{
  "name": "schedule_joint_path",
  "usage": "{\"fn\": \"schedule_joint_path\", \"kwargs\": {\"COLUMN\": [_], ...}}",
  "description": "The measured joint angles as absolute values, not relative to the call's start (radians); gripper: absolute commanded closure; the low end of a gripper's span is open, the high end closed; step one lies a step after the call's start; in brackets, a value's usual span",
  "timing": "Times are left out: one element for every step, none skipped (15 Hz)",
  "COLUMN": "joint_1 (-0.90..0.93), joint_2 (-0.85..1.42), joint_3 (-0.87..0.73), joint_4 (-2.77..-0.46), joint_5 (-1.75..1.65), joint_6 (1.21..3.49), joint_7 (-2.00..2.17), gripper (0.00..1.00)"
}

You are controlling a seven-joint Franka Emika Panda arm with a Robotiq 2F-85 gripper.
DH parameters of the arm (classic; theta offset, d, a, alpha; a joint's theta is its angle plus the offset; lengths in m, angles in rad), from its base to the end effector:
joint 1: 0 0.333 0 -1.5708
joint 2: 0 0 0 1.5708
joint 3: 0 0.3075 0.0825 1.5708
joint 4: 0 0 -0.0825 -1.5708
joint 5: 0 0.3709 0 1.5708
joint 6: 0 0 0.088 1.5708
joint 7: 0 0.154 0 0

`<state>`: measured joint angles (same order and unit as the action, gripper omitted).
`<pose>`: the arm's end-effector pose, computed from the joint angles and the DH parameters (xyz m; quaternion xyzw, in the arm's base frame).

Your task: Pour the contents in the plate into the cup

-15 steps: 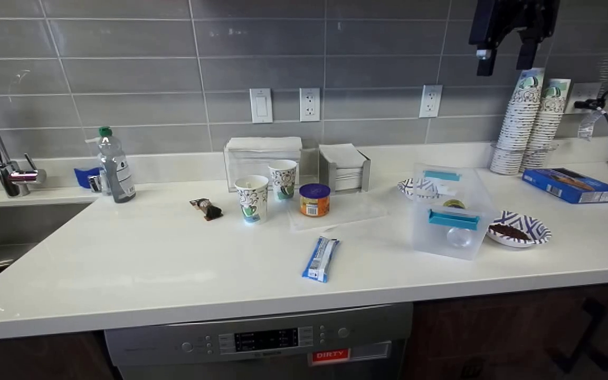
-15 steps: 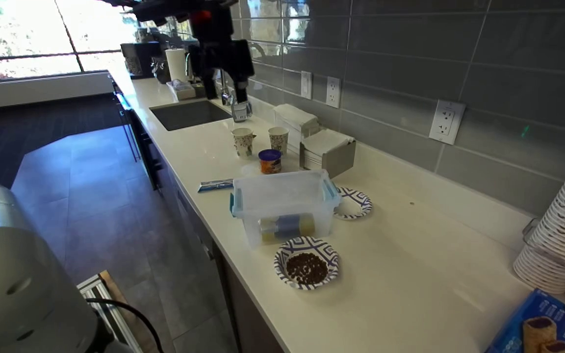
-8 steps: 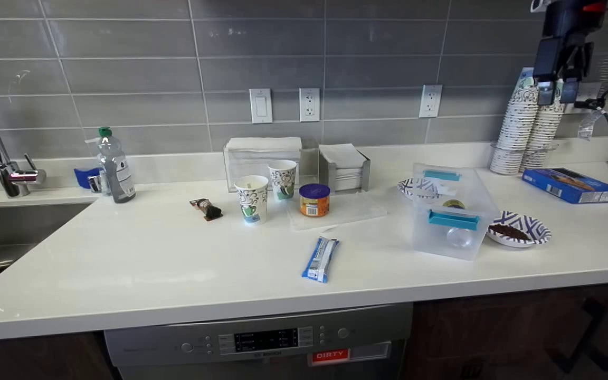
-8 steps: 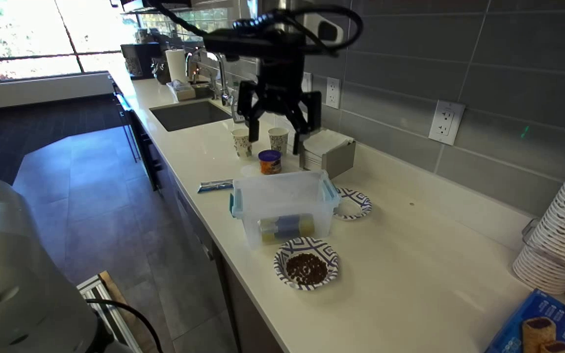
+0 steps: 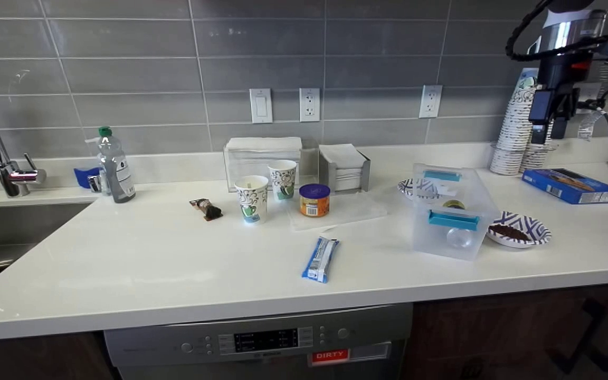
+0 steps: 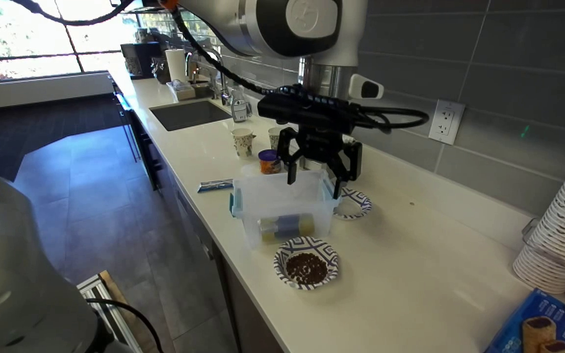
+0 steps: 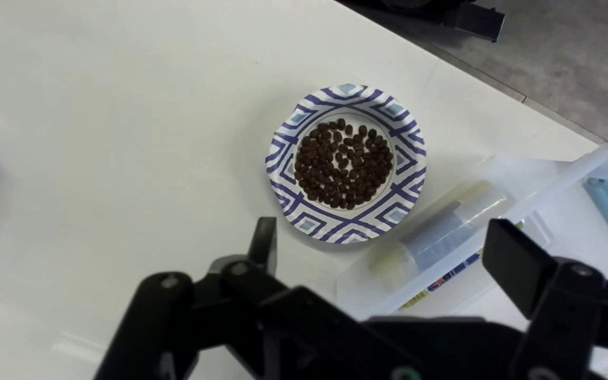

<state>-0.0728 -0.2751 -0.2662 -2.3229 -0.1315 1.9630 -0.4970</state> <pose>0.4093 -0.1593 0.3891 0.9922 0.1130 -0.0516 0.0034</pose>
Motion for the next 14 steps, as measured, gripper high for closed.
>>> {"fn": "schedule_joint_path", "kwargs": {"joint_1": [-0.073,-0.073,-0.073,-0.073,-0.073,-0.073,-0.073,-0.073,-0.073,-0.073,-0.073,-0.073,-0.073,-0.073], "joint_2": [-0.276,-0.278,-0.280,-0.281,-0.281,-0.281,-0.281,-0.281,-0.280,-0.276,-0.268,-0.254,-0.235,-0.213], "joint_3": [-0.265,-0.265,-0.265,-0.265,-0.265,-0.265,-0.265,-0.265,-0.264,-0.264,-0.265,-0.268,-0.274,-0.281], "joint_4": [-2.323,-2.322,-2.322,-2.322,-2.322,-2.322,-2.322,-2.322,-2.323,-2.325,-2.330,-2.338,-2.345,-2.352], "joint_5": [-0.131,-0.131,-0.131,-0.131,-0.131,-0.131,-0.131,-0.131,-0.131,-0.115,-0.090,-0.059,-0.024,0.010], "joint_6": [1.963,1.963,1.963,1.963,1.963,1.963,1.963,1.963,1.976,1.998,2.026,2.058,2.087,2.111], "joint_7": [-0.497,-0.497,-0.497,-0.497,-0.497,-0.497,-0.497,-0.497,-0.499,-0.517,-0.541,-0.571,-0.609,-0.649], "gripper": [0.00,0.00,0.00,0.00,0.00,0.00,0.00,0.00,0.00,0.00,0.00,0.00,0.00,0.00]}}
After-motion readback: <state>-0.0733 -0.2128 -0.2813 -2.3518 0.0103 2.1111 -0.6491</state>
